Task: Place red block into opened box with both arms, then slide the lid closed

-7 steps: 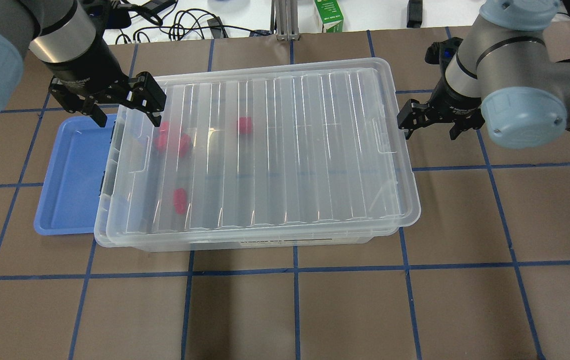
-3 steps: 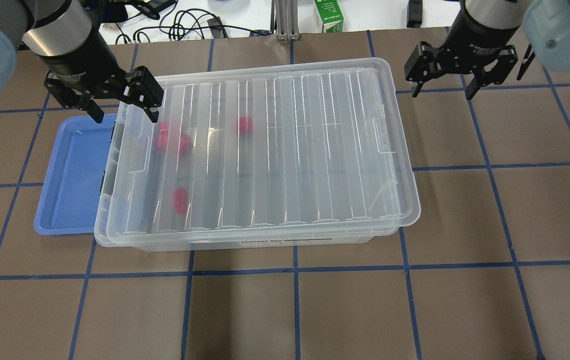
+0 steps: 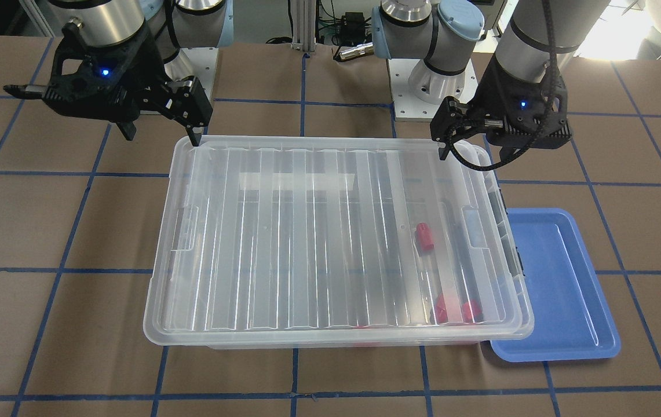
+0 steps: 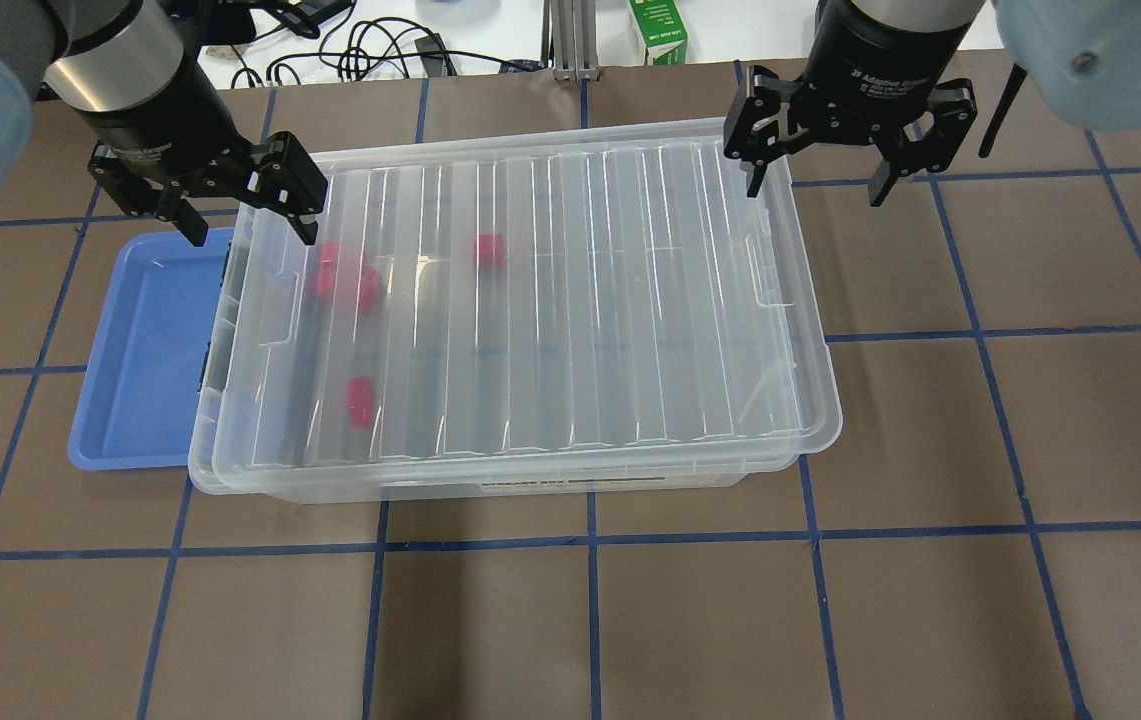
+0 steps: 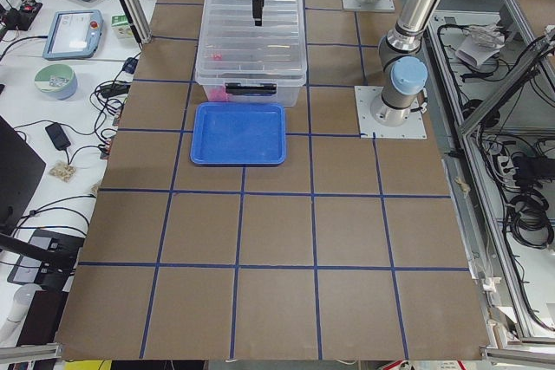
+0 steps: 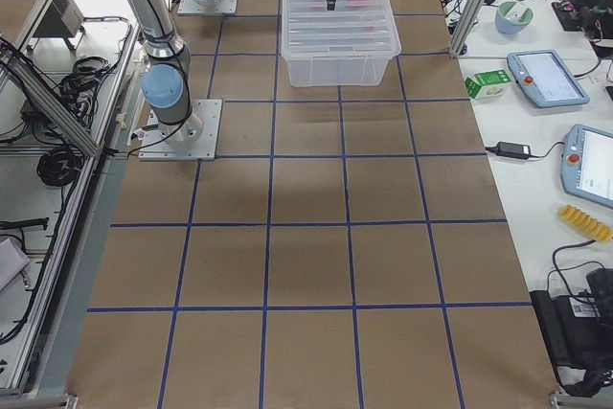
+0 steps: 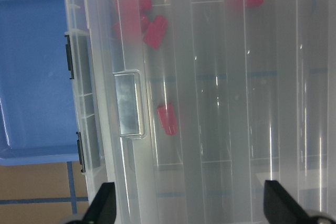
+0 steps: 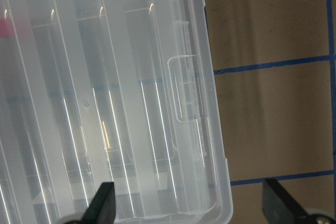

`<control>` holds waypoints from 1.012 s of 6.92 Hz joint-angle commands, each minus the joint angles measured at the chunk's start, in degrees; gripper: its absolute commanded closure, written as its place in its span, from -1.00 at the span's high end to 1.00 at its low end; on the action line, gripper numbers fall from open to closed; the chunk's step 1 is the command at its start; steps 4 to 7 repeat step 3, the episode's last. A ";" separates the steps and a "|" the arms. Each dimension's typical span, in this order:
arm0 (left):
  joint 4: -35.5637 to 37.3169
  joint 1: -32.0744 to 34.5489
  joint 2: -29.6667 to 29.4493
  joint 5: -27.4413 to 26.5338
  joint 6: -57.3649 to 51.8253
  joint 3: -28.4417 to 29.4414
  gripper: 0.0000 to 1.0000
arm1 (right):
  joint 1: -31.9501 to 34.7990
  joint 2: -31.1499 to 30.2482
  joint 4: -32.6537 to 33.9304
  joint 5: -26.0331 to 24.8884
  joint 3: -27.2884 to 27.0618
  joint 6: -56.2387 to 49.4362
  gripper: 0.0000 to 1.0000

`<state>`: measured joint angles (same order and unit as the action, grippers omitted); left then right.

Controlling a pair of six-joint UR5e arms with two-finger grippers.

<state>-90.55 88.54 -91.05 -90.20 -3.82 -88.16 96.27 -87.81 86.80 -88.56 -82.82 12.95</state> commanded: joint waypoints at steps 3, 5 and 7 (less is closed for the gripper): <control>0.03 0.06 0.00 -0.32 0.04 0.00 1.00 | 0.32 -0.70 0.21 -1.88 -0.50 -1.52 1.00; 0.03 0.06 0.00 -0.32 0.04 0.00 1.00 | 0.32 -0.70 0.21 -1.88 -0.50 -1.52 1.00; 0.03 0.06 0.00 -0.32 0.04 0.00 1.00 | 0.32 -0.70 0.21 -1.88 -0.50 -1.52 1.00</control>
